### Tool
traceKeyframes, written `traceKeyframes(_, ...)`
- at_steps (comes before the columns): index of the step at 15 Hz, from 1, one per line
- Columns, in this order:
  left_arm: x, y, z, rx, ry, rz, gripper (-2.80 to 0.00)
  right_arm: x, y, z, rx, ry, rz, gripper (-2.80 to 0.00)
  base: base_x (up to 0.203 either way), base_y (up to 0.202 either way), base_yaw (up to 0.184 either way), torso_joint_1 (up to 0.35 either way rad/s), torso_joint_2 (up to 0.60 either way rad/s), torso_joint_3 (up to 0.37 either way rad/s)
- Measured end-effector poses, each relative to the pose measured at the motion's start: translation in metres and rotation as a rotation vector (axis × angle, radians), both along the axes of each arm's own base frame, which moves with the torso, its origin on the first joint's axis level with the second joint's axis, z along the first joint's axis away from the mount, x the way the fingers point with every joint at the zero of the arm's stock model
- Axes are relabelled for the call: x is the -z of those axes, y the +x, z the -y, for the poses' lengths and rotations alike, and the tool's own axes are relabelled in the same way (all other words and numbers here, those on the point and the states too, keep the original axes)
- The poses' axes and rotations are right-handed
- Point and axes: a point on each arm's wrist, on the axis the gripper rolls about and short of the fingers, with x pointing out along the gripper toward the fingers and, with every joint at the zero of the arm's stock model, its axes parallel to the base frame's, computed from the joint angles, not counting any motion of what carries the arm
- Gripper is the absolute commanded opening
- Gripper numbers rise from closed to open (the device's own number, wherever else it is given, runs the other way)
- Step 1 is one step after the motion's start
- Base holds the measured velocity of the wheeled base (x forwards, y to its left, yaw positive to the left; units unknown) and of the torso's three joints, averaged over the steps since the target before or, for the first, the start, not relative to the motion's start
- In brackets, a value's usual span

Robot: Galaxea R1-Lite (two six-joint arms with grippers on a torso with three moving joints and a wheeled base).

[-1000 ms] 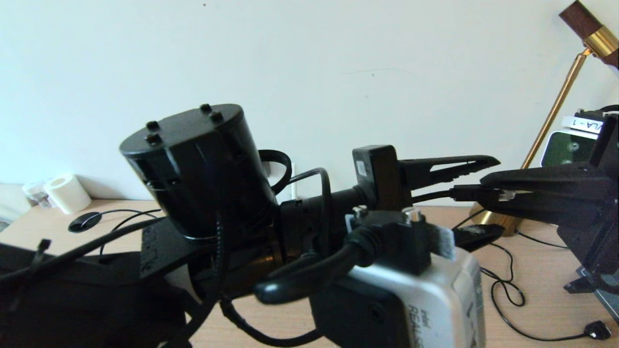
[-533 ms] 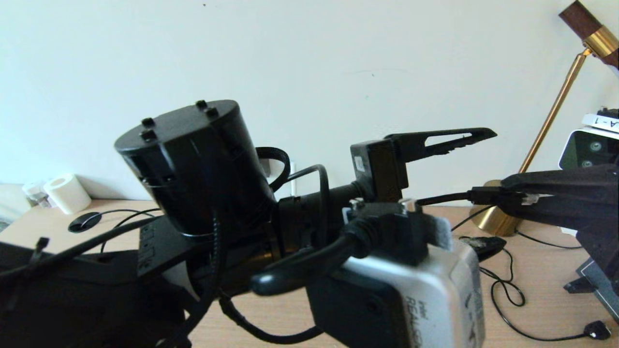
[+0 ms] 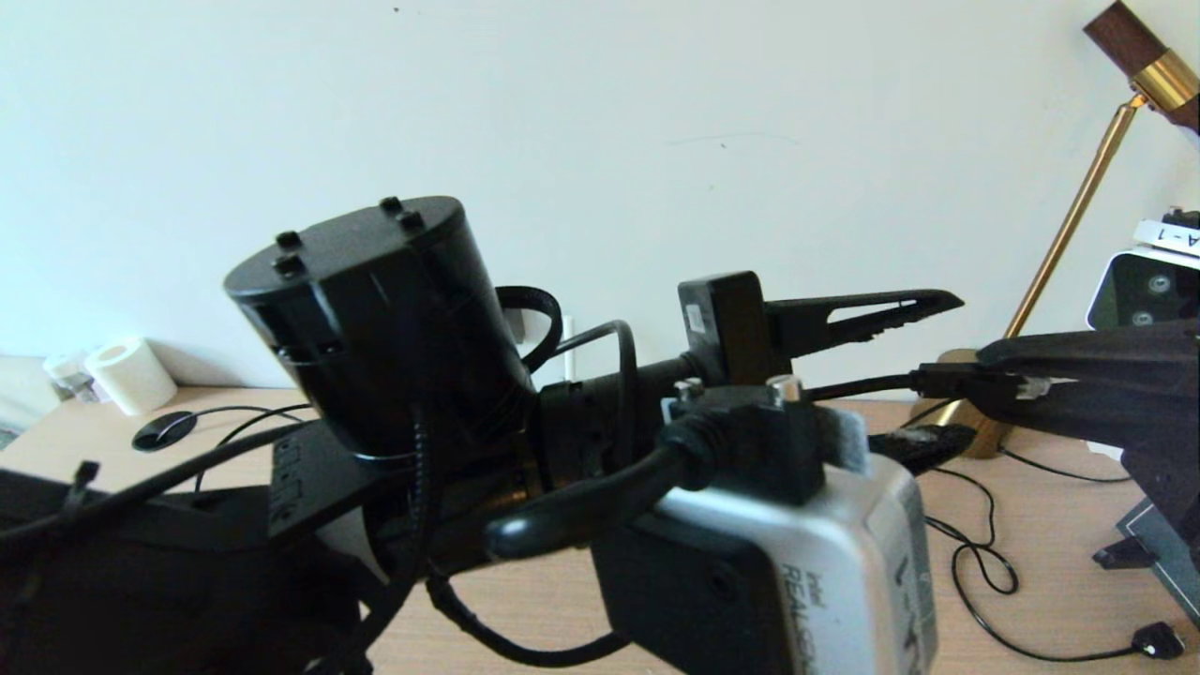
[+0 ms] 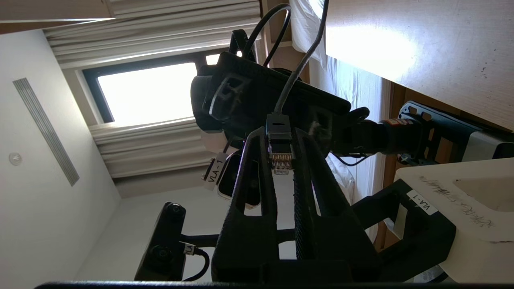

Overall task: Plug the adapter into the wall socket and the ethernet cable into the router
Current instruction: Hand it to the other hand

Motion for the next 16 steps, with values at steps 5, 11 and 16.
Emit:
traceKeyframes(5, 0.0015, 0.0002, 0.0009, 0.003, 0.005, -0.003, -2.80, -0.0003, -0.0007, 0.0002, -0.003, 0.001, 0.003, -2.80, 0.000, 0.000, 0.000, 0.000, 0.00, 0.000)
traceKeyframes(11, 0.0043, 0.0019, 0.0042, 0.004, 0.009, -0.009, -2.80, -0.0003, 0.0002, -0.0002, 0.000, 0.000, -0.001, 0.00, 0.000, 0.000, 0.000, 0.000, 0.00, 0.000)
traceKeyframes(16, 0.0093, 0.0011, -0.0042, -0.003, 0.013, -0.107, -2.80, -0.0006, -0.0093, 0.0077, 0.064, -0.012, 0.068, 0.00, 0.000, 0.000, 0.000, 0.000, 0.00, 0.000)
